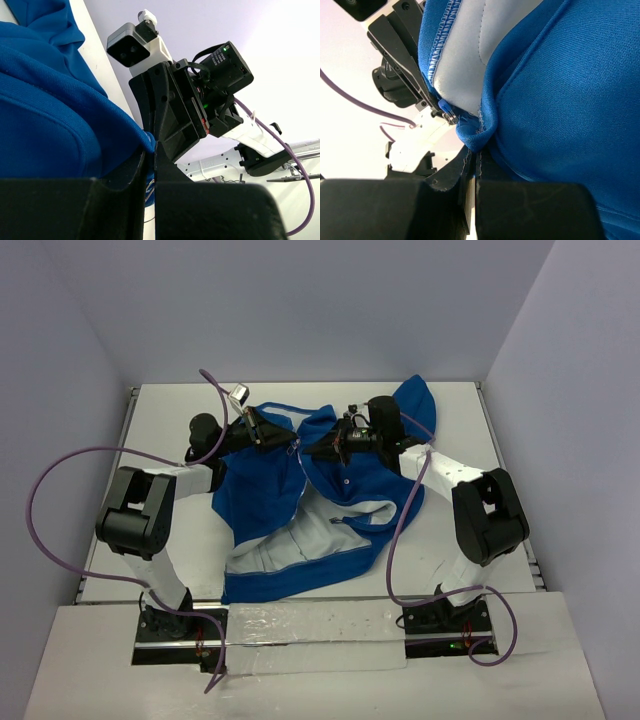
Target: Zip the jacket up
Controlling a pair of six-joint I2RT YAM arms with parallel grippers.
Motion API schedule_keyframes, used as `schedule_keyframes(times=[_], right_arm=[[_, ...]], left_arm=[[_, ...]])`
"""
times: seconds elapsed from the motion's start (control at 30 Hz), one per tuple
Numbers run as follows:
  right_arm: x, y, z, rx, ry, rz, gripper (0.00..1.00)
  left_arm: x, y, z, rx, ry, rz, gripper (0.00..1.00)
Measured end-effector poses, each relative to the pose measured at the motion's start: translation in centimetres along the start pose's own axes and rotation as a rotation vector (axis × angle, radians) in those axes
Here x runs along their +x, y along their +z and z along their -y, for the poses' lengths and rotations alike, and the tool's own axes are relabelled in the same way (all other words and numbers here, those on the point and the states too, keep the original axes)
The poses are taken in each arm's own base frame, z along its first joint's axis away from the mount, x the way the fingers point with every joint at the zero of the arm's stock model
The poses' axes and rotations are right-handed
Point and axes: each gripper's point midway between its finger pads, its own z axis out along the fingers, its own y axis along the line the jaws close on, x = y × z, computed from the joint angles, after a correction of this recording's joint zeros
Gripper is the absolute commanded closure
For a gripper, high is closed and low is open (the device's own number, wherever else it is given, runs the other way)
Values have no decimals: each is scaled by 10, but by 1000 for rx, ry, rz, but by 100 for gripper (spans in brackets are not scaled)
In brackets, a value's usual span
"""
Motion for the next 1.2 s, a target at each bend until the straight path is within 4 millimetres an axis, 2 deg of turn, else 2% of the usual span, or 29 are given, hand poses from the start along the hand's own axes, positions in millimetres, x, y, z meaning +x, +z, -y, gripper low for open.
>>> schedule_keyframes(times=[1.2], right_arm=[[-3,-4,0,-3,6,2,100]], left_arm=[[1,0,-1,0,21,-4,100]])
